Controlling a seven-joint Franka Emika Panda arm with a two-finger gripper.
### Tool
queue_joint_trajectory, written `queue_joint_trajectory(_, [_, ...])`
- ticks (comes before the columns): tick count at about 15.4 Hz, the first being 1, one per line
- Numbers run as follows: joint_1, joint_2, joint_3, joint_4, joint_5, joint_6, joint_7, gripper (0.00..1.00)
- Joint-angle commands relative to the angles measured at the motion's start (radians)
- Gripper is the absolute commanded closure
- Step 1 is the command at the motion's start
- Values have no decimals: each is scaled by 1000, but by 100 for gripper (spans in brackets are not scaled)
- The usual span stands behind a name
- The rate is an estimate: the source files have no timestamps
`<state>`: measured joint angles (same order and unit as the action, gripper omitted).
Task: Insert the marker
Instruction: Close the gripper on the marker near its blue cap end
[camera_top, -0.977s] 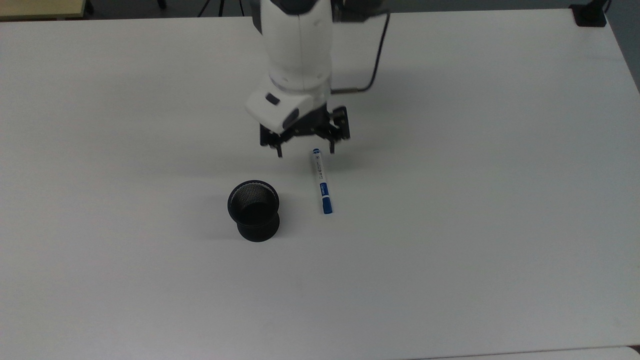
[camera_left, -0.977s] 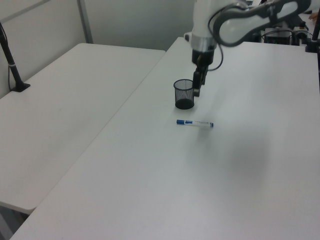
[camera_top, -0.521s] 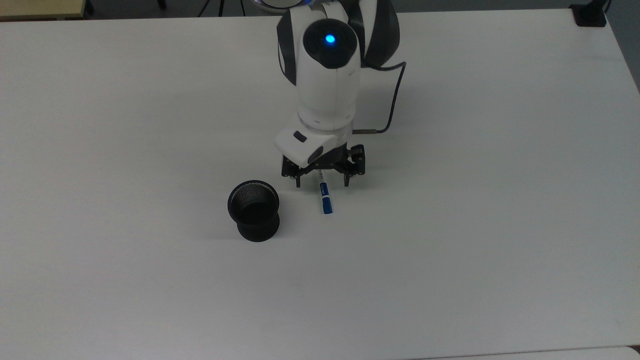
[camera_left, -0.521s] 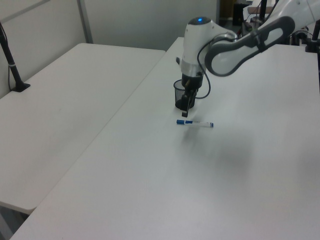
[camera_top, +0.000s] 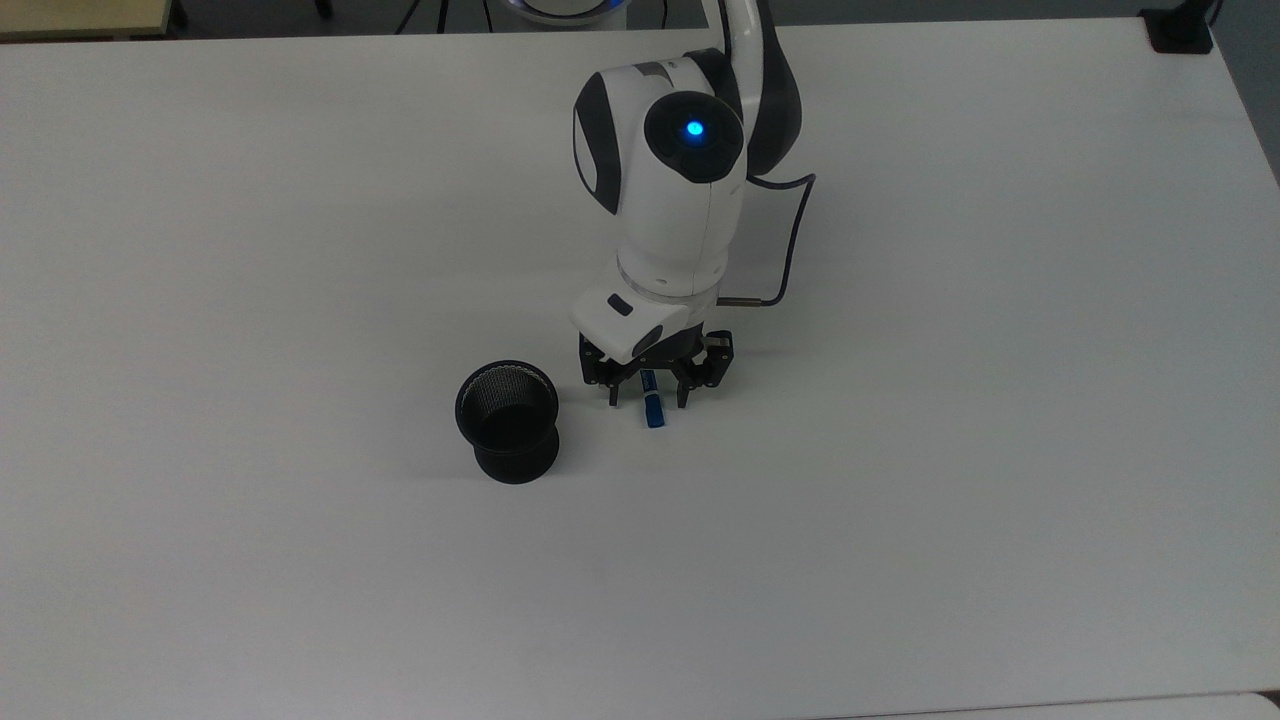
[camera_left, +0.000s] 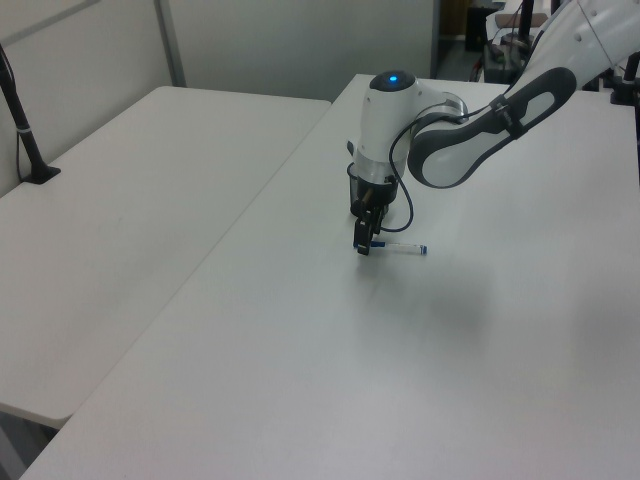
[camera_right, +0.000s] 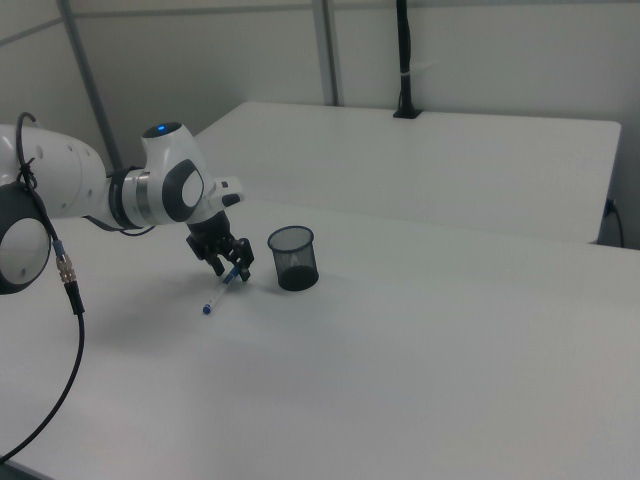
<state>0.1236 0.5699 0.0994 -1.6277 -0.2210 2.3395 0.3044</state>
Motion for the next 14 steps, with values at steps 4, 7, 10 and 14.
queue_joint_trajectory(4, [19, 15, -17, 19, -34, 17, 32, 91])
queue_joint_trajectory(7, [19, 14, -17, 20, -34, 17, 30, 98])
queue_joint_trajectory(10, [22, -15, -17, 41, -29, 14, 32, 98])
queue_joint_trajectory(14, [22, -87, -18, 65, -34, 6, 61, 98])
